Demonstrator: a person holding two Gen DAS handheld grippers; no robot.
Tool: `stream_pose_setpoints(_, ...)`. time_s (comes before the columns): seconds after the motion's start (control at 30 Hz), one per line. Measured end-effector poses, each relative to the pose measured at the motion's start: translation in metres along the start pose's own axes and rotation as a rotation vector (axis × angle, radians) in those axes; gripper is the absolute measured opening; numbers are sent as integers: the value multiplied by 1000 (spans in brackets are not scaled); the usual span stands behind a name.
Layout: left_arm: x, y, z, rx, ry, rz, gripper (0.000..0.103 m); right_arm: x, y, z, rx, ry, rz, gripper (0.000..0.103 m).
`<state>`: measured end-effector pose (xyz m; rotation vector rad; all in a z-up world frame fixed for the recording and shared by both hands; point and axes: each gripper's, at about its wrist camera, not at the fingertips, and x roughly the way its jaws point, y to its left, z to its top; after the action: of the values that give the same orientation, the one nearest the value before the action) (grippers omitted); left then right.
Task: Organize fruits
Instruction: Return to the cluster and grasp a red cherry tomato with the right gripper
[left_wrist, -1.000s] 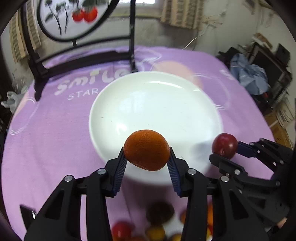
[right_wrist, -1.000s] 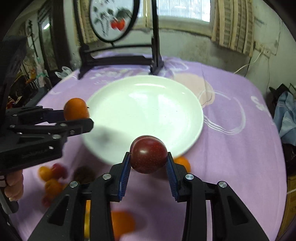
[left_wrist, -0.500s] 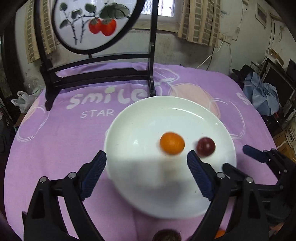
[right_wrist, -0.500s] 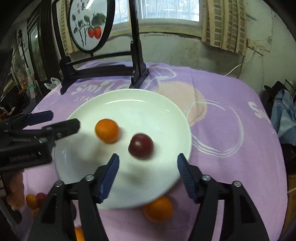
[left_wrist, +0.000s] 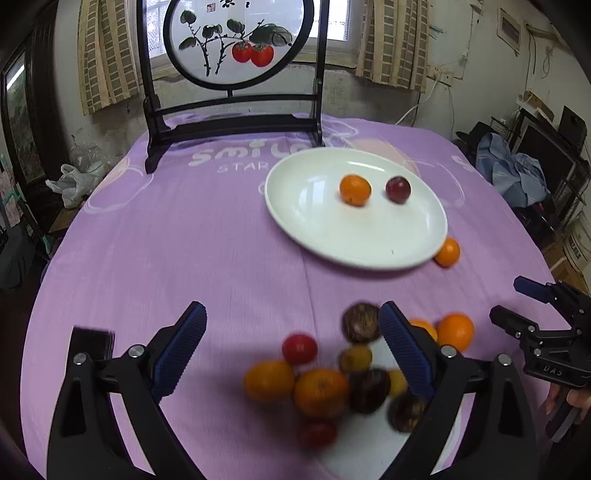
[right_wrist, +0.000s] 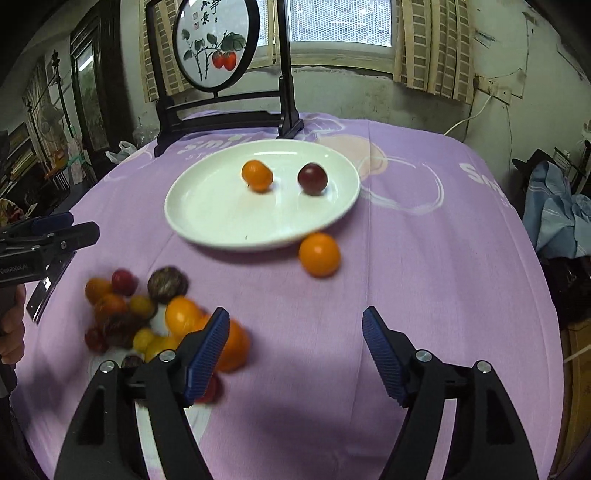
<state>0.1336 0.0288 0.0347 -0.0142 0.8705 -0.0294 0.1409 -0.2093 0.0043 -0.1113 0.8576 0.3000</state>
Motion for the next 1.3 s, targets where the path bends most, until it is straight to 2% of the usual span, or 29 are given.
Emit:
stream_pose_setpoints(0.2, -11, -2, -42, 9, 24, 1, 93, -21, 18, -36, -27, 7, 3, 75)
stream_pose_setpoints(0.37, -9, 6, -71, -26, 58, -3, 94, -18, 39, -58, -85, 51, 0, 75)
stream_pose_setpoints(0.6, -10, 14, -93, -40, 89, -16, 94, 1, 59, -64, -135, 98, -8, 75)
stream_pose_setpoints(0.7, -8, 15, -98, -38, 98, -23, 94, 11, 65, -59, -142, 115, -2, 59)
stream_pose_setpoints(0.87, -1, 13, -100, -27, 112, -16, 94, 24, 73, -47, -138, 111, 2, 58)
stream_pose_setpoints(0.9, 1, 12, -101, -24, 117, -16, 94, 27, 74, -45, -136, 114, 11, 55)
stream_pose_setpoints(0.97, 4, 11, -101, -23, 125, -21, 94, 30, 75, -42, -123, 112, 37, 48)
stream_pose_setpoints(1.03, 6, 9, -101, -19, 132, -24, 94, 31, 75, -40, -119, 100, 32, 29)
stream_pose_setpoints(1.3, 14, -2, -98, 7, 147, -6, 93, 14, 65, -50, -69, 74, 91, 29)
